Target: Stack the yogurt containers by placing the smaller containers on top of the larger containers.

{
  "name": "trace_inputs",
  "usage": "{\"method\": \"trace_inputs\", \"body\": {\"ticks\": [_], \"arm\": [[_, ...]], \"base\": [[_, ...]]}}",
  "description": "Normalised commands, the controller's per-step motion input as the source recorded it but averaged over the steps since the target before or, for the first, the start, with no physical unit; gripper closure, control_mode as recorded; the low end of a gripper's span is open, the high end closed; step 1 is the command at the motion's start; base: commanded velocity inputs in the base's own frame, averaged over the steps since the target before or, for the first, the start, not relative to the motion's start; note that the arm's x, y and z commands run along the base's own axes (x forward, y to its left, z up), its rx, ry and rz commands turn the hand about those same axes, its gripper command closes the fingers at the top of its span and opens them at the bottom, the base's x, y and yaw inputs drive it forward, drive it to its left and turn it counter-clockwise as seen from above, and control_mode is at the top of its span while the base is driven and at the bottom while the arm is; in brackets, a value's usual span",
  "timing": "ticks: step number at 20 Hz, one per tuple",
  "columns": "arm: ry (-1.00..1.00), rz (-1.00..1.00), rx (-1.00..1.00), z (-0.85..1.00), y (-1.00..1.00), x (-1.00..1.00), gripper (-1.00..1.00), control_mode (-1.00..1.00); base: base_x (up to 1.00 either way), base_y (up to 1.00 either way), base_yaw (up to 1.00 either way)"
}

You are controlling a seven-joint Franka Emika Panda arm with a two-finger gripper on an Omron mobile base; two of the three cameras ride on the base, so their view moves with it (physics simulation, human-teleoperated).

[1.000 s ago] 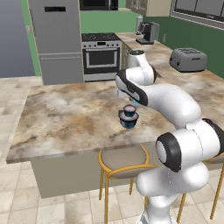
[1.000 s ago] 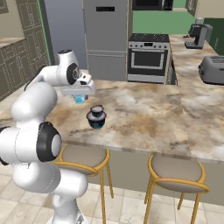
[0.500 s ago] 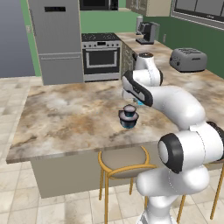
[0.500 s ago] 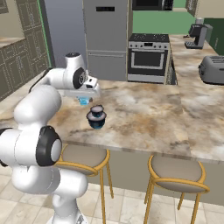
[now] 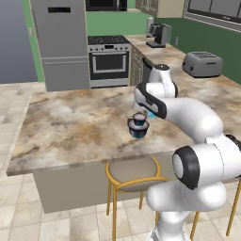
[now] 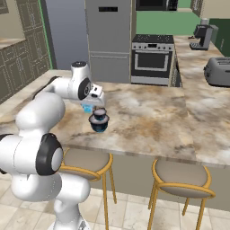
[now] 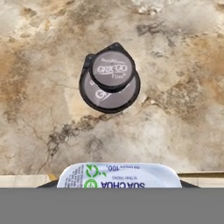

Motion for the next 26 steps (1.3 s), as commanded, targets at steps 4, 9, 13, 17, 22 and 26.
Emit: {"method": "trace_inputs", "body": {"ticks": [4, 9, 13, 17, 22, 26], "arm": [[-0.01, 0.0, 0.0, -0.14, 0.0, 0.11, 1.0, -1.0], [0.0, 0.0, 0.0, -0.09, 0.0, 0.21, 1.0, -1.0], [0.0, 0.0, 0.0, -0.04, 0.0, 0.27, 1.0, -1.0], [0.0, 0.0, 0.0, -0.02, 0.0, 0.29, 1.0, -1.0], [0.0, 0.0, 0.0, -0.05, -0.01, 0.2, 1.0, -1.0], [0.0, 0.0, 0.0, -0.13, -0.04, 0.12, 1.0, -1.0]], "base": [[0.0, 0.0, 0.0], [0.0, 0.0, 0.0], [0.0, 0.0, 0.0], [0.0, 0.0, 0.0], [0.0, 0.0, 0.0], [0.0, 0.0, 0.0]]}}
